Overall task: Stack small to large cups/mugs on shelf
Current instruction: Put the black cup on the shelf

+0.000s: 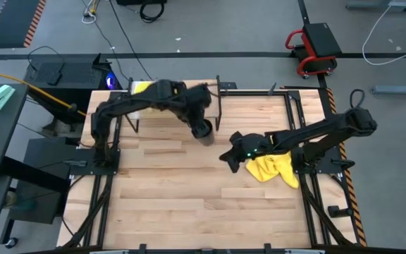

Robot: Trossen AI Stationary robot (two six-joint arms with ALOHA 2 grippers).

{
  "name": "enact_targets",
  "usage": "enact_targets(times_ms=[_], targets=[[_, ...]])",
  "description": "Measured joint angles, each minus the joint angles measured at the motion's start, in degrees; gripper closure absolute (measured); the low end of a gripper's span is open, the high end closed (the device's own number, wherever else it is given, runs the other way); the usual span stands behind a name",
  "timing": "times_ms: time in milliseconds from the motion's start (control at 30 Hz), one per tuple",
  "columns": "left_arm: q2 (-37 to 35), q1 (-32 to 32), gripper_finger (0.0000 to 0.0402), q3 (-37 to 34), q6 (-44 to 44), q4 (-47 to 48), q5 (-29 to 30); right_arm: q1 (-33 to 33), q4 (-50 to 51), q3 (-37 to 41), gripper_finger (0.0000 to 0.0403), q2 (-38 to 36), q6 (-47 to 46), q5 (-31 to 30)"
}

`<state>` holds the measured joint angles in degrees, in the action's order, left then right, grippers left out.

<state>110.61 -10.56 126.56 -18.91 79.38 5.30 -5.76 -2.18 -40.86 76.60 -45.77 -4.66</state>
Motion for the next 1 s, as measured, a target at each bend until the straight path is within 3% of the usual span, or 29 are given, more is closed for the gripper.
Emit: enact_targets(times_ms=[300, 633, 1000], targets=[[0.0, -7.4, 0.0393, 6.4, 6.2, 0.7, 2.7, 1.3, 5.2, 0.0, 0.0345, -4.0, 1.8, -3.0], [0.0, -15.5, 0.0393, 6.7, 13.8, -2.0, 3.5, 2.6, 5.0, 0.0, 0.0345, -1.5, 2.4, -3.0], [2.8, -18.8, 0.0393, 6.7, 18.9, -0.5, 0.8, 3.9, 4.6, 0.0, 0.0345, -1.5, 2.3, -3.0]])
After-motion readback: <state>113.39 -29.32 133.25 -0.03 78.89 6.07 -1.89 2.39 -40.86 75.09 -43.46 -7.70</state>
